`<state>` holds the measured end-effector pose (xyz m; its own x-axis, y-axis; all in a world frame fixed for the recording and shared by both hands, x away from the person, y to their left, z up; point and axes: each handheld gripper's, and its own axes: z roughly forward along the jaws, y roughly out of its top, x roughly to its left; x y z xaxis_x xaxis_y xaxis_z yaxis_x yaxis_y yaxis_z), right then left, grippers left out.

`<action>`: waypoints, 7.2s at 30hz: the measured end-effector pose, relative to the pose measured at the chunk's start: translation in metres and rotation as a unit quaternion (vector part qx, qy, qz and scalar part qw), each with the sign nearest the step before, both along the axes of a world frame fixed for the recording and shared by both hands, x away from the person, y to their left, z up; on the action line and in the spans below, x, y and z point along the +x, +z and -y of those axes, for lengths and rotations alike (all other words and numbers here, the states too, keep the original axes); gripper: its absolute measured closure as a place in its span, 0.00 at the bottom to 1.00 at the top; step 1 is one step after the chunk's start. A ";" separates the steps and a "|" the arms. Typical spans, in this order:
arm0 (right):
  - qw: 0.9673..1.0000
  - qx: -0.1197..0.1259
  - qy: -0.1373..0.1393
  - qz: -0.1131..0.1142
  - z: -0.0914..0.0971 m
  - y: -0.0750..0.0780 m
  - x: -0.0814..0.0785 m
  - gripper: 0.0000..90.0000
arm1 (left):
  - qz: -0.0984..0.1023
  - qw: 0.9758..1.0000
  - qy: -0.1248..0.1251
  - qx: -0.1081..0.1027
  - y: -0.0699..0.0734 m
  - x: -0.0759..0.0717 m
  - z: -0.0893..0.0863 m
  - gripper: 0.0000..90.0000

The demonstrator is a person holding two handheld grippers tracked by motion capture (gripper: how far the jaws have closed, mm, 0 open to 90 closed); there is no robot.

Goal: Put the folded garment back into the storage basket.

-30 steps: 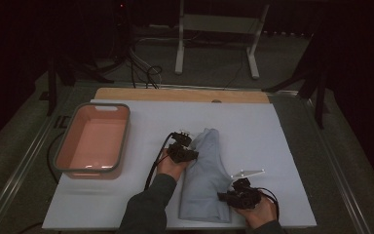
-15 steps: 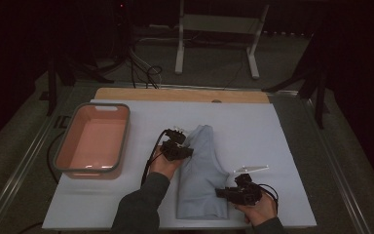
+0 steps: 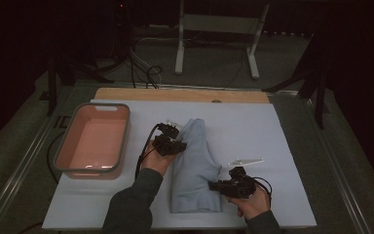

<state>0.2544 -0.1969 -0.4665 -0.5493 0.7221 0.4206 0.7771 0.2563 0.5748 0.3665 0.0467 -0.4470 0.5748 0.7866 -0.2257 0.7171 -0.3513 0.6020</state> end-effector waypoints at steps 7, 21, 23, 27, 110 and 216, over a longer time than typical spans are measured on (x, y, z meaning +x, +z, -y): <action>1.000 0.005 0.004 0.008 -0.011 0.005 0.004 0.92 | 0.003 1.000 0.005 -0.004 0.010 0.001 -0.008 0.93; 1.000 0.025 0.007 0.009 -0.025 0.013 0.013 0.92 | 0.010 1.000 0.016 0.001 0.026 0.005 -0.024 0.93; 1.000 0.026 0.008 0.011 -0.027 0.015 0.014 0.92 | 0.010 1.000 0.018 0.002 0.028 0.006 -0.025 0.93; 0.999 0.027 0.010 0.014 -0.030 0.016 0.016 0.92 | 0.012 1.000 0.018 0.004 0.032 0.007 -0.029 0.93; 0.996 0.082 0.009 0.038 -0.097 0.058 0.071 0.92 | 0.051 0.997 0.048 -0.014 0.100 0.041 -0.088 0.93; 0.992 0.106 0.048 0.038 -0.246 0.072 0.095 0.91 | 0.093 0.982 0.164 -0.005 0.122 0.032 -0.209 0.93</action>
<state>0.3492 0.0491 -0.3942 -0.6477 0.5637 0.5127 0.7071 0.1941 0.6799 0.3982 0.2560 -0.3245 0.3237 0.9343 -0.1495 0.6682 -0.1139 0.7353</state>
